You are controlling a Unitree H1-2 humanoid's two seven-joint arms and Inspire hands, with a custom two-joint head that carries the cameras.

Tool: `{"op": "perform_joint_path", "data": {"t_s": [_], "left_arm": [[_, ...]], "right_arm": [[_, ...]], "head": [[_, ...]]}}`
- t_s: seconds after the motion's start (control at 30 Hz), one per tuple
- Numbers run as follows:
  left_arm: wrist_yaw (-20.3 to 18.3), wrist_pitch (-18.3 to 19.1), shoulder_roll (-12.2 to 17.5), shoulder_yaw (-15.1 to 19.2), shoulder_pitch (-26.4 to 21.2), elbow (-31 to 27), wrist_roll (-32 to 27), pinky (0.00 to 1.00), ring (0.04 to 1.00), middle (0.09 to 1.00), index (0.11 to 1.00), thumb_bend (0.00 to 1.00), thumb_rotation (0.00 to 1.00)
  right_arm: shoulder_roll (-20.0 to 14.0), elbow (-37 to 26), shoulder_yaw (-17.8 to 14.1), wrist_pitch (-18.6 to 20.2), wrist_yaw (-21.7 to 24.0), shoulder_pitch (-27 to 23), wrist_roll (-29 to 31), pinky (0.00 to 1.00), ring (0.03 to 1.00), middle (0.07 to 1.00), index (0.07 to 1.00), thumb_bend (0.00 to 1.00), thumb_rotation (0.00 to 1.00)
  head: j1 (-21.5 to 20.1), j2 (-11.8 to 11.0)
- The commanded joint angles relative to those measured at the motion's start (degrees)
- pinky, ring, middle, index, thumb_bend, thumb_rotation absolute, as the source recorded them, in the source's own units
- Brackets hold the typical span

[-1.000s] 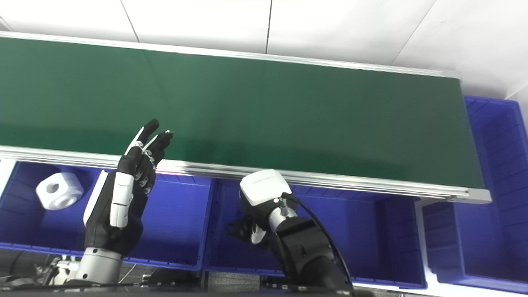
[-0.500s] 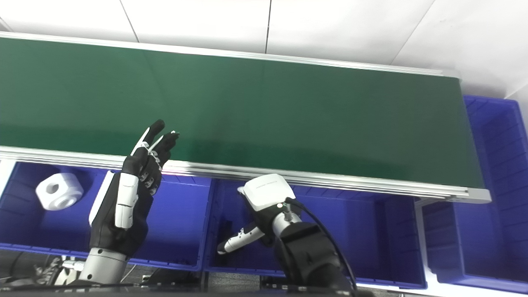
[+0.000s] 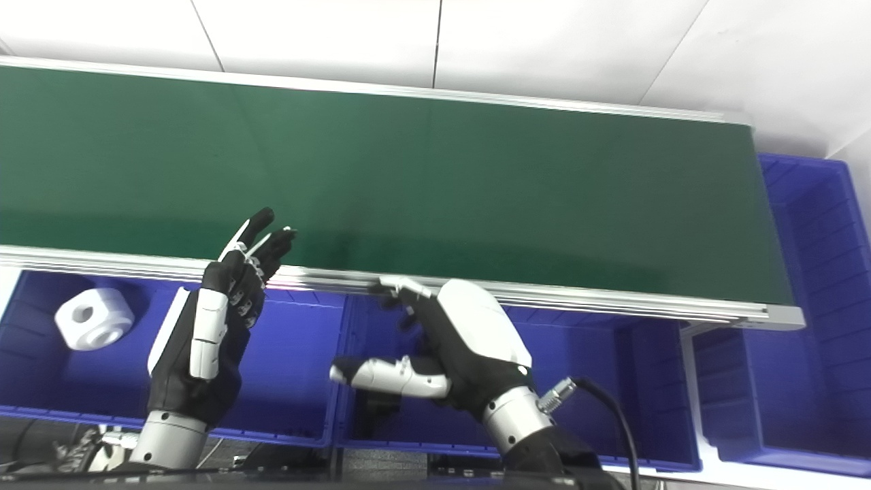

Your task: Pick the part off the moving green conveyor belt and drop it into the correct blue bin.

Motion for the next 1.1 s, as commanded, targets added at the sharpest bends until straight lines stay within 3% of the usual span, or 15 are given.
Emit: {"op": "perform_joint_path", "data": {"t_s": [0.0,0.07,0.13,0.37,0.5,0.67,0.8,0.9,1.07], "left_arm": [[-0.8,-5.8,1.6,1.6,0.3,0.0,-1.4,1.0,0.985,0.944,0.953,0.6,1.0],[-1.1,-7.1,2.1,2.1,0.2,1.2,-0.9,1.0,0.997,0.968,0.963,0.6,1.0],[-1.0,-8.3,2.3,2.5,0.1,2.2,-0.4,1.0,1.0,0.985,0.969,0.6,1.0],[-0.8,-14.7,3.0,3.6,-1.2,7.8,1.2,1.0,1.0,1.0,0.996,0.59,1.0],[-1.0,-17.4,3.3,4.1,-1.3,10.3,1.3,1.0,1.0,1.0,1.0,0.55,1.0],[-0.5,-23.6,3.0,4.5,-1.0,14.0,1.6,1.0,1.0,1.0,1.0,0.54,1.0],[1.2,-28.6,1.1,5.1,-0.6,16.7,2.5,1.0,1.0,1.0,1.0,0.53,1.0],[2.5,-32.8,-0.7,5.4,-0.7,18.9,2.7,1.0,0.974,0.97,0.967,0.47,1.0],[2.6,-34.9,-2.4,5.6,0.0,20.1,2.7,1.0,0.978,0.965,0.953,0.45,1.0]], "right_arm": [[13.4,13.7,10.6,-20.8,-36.2,21.7,27.7,0.77,0.806,0.846,0.872,0.81,1.0],[13.4,19.2,7.4,-26.6,-41.0,18.8,28.7,0.82,0.858,0.886,0.904,0.78,1.0],[13.4,23.6,4.9,-30.0,-44.2,16.4,29.2,0.88,0.9,0.925,0.936,0.76,1.0],[12.1,35.1,3.3,-37.4,-53.1,11.5,30.1,0.98,0.962,0.983,0.987,0.77,1.0],[9.9,37.5,4.8,-37.5,-55.6,9.9,30.9,0.99,0.975,0.996,0.997,0.77,1.0],[7.1,39.2,7.0,-37.7,-57.2,8.6,30.4,0.96,0.989,1.0,0.997,0.75,1.0],[5.9,39.1,8.0,-36.6,-57.2,8.4,29.7,0.96,0.995,1.0,0.999,0.73,1.0],[5.6,39.1,8.4,-36.5,-57.3,8.5,29.8,0.97,0.991,1.0,0.999,0.71,1.0],[5.4,39.0,8.7,-36.0,-57.4,8.8,30.2,0.96,0.987,1.0,0.999,0.69,1.0]], "head": [[-0.4,-1.2],[-0.8,-2.5],[-1.1,-3.5],[-2.8,-8.0],[-3.5,-10.2],[-3.5,-12.3],[-3.2,-12.5],[-3.5,-12.4],[-3.4,-12.9]]}}
